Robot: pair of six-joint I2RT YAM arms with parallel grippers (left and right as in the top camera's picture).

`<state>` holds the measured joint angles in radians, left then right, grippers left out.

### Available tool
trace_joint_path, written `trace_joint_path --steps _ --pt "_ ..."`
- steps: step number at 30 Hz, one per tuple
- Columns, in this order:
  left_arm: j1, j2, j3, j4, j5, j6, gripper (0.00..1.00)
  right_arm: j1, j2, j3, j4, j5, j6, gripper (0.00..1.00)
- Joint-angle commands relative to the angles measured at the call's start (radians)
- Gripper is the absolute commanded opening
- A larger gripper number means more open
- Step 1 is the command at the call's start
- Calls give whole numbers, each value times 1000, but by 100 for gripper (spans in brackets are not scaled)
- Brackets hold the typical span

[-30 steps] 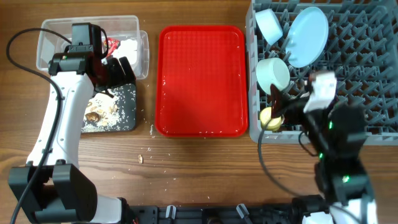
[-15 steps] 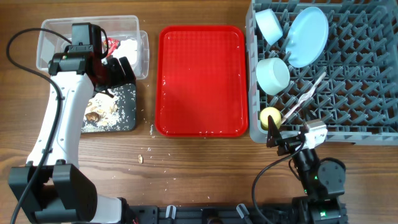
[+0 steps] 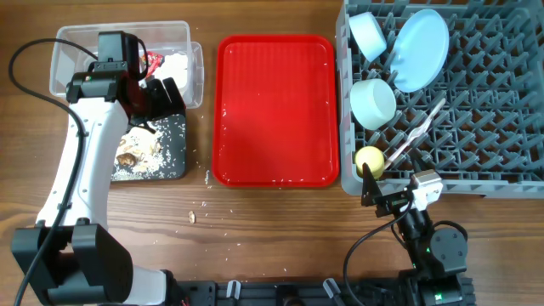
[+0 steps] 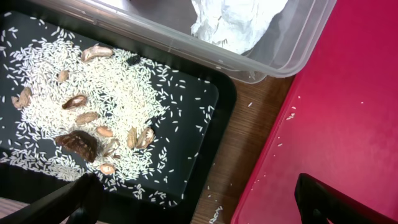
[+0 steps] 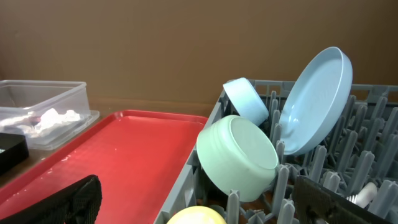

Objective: Sort waste into correct bins and load items into the dishwasher rack

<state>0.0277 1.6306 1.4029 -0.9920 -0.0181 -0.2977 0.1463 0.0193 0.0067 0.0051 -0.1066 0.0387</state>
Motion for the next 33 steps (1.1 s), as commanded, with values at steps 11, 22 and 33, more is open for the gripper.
trace_joint_path --steps 11,22,33 --pt "1 -19 9 0 -6 2 100 4 -5 -2 1 17 -10 99" --pt "-18 -429 -397 423 16 5 100 4 -5 -2 1 17 -11 100" --pt "37 -1033 -1038 943 62 2 100 4 -5 -2 1 17 -10 100"
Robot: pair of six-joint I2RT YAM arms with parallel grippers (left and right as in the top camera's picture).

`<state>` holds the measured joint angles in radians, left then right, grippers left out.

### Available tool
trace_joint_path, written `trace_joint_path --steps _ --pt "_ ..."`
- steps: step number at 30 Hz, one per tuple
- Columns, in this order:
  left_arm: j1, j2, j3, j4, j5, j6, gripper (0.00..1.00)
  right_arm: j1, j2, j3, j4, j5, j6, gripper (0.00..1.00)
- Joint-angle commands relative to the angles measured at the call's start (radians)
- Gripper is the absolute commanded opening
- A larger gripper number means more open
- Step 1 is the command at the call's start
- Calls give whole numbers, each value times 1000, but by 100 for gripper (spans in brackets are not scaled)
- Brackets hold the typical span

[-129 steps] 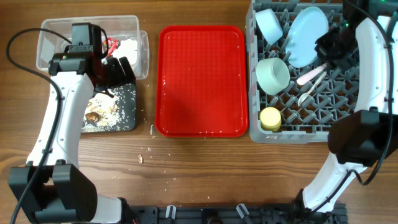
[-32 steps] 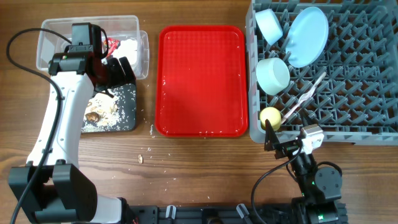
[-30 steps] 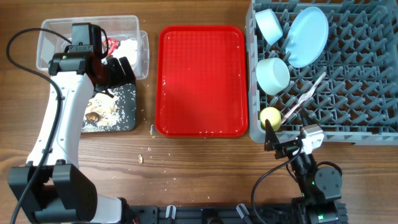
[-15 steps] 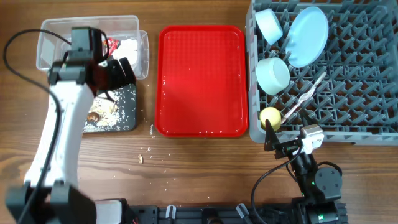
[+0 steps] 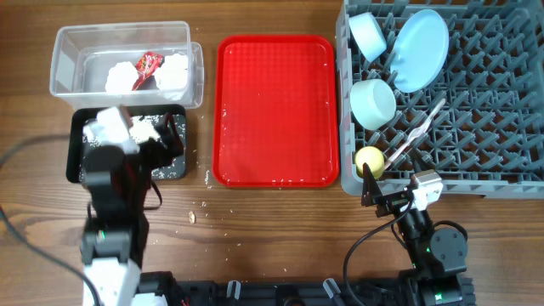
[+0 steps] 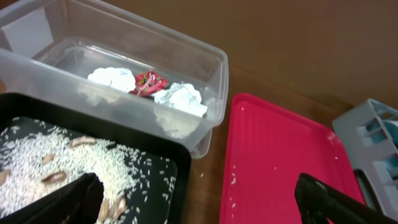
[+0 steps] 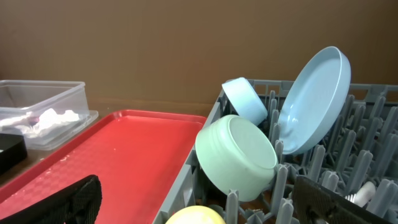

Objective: Sort waste into correct bins and load items into the dishwasher rack

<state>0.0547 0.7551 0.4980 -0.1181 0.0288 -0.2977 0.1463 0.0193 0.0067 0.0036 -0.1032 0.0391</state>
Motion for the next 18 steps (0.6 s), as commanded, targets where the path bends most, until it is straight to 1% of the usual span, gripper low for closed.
trace_joint_path --steps 1,4,9,17,18 --pt "10 -221 -181 95 15 2 100 4 -5 -2 3 13 -11 99" --pt "10 -365 -287 136 16 2 100 4 -5 -2 3 13 -11 100" --pt "10 -566 -402 138 15 2 100 4 -5 -2 3 14 -11 100" --pt "10 -694 -491 172 15 2 100 4 -5 -2 3 13 -11 100" --pt "10 -710 -492 156 16 2 100 4 -5 -2 3 13 -11 100"
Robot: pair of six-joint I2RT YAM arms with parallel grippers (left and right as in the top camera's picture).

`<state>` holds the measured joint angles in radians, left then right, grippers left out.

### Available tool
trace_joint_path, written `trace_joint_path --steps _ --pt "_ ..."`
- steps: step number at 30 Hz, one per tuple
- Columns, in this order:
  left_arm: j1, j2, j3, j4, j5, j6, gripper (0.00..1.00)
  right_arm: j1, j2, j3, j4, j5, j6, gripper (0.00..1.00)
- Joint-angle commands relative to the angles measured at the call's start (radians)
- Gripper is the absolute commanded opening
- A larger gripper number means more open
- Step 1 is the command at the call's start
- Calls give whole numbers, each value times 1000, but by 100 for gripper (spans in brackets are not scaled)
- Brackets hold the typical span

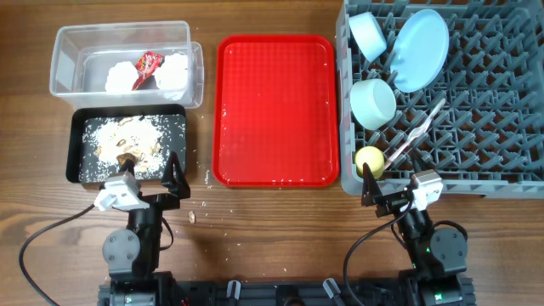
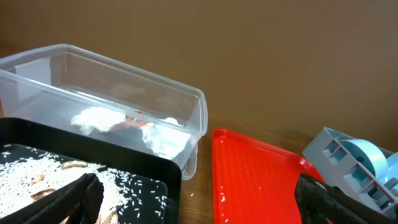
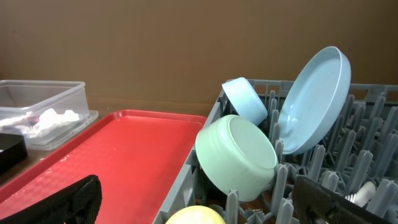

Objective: Sort waste into correct bins and load items into the dishwasher rack

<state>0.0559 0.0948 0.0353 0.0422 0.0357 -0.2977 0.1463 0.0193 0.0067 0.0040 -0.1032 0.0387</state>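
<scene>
The grey dishwasher rack (image 1: 476,183) at the right holds a blue plate (image 1: 421,47), a blue bowl (image 1: 368,34), a pale green bowl (image 1: 372,102), a yellow ball-like item (image 1: 368,160) and cutlery (image 1: 416,132). The clear bin (image 1: 64,51) holds crumpled paper (image 1: 172,72) and a red wrapper (image 1: 147,62). The black tray (image 1: 75,144) carries rice and food scraps. The red tray (image 1: 276,110) is bare but for crumbs. My left gripper (image 1: 140,191) sits open at the table's front edge. My right gripper (image 1: 395,197) is open before the rack.
A few crumbs (image 1: 194,216) lie on the wooden table in front of the black tray. The rack's front wall (image 3: 205,162) stands close ahead of my right gripper. The clear bin's wall (image 2: 186,118) rises behind the black tray (image 2: 124,186).
My left arm has drawn back from just over the black tray to the table's front edge, its gripper still open. The right arm and all objects are unchanged.
My left gripper stood open over the black tray beside the clear bin. Then it was lower down the table, near the tray's front. Now it rests at the front edge. The right gripper stayed open before the rack throughout.
</scene>
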Motion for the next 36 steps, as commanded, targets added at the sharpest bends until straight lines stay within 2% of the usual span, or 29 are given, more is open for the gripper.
trace_joint_path --steps 1,5,36 --pt "9 -63 -30 -15 9 2 100 4 -5 -2 2 13 -10 100" --pt "9 -92 -30 -119 9 2 100 4 -5 -2 2 13 -10 100" --pt "9 -92 -29 -117 12 2 100 4 -5 -2 2 13 -10 100"
